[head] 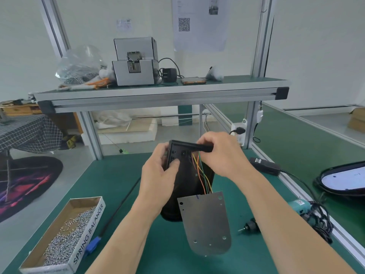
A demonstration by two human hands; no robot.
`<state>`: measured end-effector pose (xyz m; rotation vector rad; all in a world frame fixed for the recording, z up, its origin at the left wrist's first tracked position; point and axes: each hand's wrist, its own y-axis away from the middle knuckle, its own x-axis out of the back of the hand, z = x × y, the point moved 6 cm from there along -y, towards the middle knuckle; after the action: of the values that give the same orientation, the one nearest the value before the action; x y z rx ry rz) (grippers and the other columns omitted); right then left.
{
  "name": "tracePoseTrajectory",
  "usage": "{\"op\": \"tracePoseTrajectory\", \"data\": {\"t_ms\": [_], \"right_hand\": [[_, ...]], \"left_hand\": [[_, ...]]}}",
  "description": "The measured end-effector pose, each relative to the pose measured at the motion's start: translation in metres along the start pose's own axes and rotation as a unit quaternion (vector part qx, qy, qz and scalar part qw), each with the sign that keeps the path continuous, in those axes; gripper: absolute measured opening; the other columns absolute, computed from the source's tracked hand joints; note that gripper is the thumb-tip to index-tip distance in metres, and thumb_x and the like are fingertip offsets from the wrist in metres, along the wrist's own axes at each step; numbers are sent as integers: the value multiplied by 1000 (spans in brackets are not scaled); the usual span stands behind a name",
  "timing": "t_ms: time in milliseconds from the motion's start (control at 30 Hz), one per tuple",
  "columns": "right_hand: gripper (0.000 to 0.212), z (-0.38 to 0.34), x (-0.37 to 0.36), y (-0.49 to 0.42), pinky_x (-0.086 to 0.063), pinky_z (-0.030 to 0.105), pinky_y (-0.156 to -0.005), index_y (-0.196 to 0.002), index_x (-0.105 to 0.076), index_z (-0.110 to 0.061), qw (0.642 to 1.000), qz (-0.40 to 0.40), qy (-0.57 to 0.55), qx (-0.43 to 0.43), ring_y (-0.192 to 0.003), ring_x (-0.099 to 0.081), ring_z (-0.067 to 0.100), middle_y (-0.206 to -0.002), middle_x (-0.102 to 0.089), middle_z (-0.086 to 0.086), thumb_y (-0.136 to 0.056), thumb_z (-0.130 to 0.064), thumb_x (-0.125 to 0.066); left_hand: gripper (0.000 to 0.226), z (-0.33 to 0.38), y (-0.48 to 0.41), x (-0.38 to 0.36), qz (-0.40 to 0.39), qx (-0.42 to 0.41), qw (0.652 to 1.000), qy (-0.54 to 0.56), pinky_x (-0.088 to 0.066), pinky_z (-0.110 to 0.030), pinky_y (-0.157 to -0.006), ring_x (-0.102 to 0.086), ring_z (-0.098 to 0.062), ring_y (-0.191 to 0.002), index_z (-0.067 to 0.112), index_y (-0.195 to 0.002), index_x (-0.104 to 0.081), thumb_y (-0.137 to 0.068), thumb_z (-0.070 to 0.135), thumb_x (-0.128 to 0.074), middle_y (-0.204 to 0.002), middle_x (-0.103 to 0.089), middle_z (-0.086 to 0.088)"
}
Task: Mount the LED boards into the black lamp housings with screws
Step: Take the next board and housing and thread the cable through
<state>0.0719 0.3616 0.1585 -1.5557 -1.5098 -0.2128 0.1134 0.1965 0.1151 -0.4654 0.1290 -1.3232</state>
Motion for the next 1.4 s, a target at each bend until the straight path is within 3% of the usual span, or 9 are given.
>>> {"op": "tracePoseTrajectory", "data": {"t_ms": [133,300,400,567,667,800,900,1100,1400], "right_hand": [[23,5,-10,-3,-53,34,-71,-72,-60,-32,999,-15,18,-21,-79,-62,13,-78,-65,-13,-83,-16,-72],[19,17,-27,-5,-40,31,-63,-73,-53,-30,998,-15,33,-54,-75,-55,9,-77,-60,-13,-82,-24,-69],[21,22,-33,-4,-46,35,-63,-72,-52,-26,998,-26,-21,-45,-72,-54,12,-74,-59,-10,-80,-14,-68],[20,28,-30,-3,-46,23,-66,-88,-57,-21,989,-87,-118,-3,-71,-56,5,-78,-63,-8,-85,-3,-65],[18,32,-30,-3,-51,17,-75,-98,-64,-21,975,-166,-145,12,-81,-63,1,-87,-69,-10,-90,-5,-68],[19,29,-33,-3,-44,8,-70,-93,-64,-18,990,-97,-91,46,-81,-61,-1,-85,-67,-12,-89,1,-63],[21,29,-39,-2,-45,15,-67,-85,-55,-22,992,-82,-82,41,-78,-58,7,-81,-64,-7,-86,-2,-62],[17,33,-41,-6,-52,25,-80,-95,-61,-24,976,-185,-115,26,-84,-63,6,-89,-70,-7,-90,-9,-69],[29,16,-47,-2,-42,32,-60,-74,-45,-26,993,-109,-31,38,-66,-49,16,-72,-56,-5,-80,-8,-67]], "left_hand": [[38,-9,1,-3,-4,-1,1000,-27,-57,-48,-89,-68,-15,-92,41,-107,-61,-96,5,-57,-95,-73,13],[38,-16,2,-5,-5,-5,999,-52,-56,-48,-88,-66,-19,-90,41,-106,-60,-95,5,-56,-92,-72,11],[38,-18,2,-6,-10,-26,997,-78,-55,-39,-82,-65,-16,-86,43,-105,-58,-94,6,-57,-88,-71,12],[38,-17,-5,-8,1,-52,991,-121,-53,-28,-73,-62,-11,-79,47,-104,-54,-95,11,-59,-83,-68,16],[35,-27,-6,-6,-2,-24,996,-83,-57,-38,-83,-66,-15,-87,43,-105,-58,-96,9,-59,-89,-71,13],[37,-33,-5,-6,-10,-20,997,-68,-56,-47,-85,-65,-23,-88,43,-104,-59,-95,8,-58,-90,-71,7],[36,-37,-5,-6,-16,-21,997,-69,-55,-49,-85,-64,-25,-87,43,-103,-59,-94,8,-58,-88,-71,5],[31,-47,0,2,-11,5,999,-33,-55,-45,-91,-67,-17,-92,38,-106,-62,-94,9,-59,-95,-73,10],[33,-49,7,0,-22,-7,1000,-18,-54,-31,-83,-67,-12,-89,36,-105,-61,-95,4,-57,-94,-73,11]]}}
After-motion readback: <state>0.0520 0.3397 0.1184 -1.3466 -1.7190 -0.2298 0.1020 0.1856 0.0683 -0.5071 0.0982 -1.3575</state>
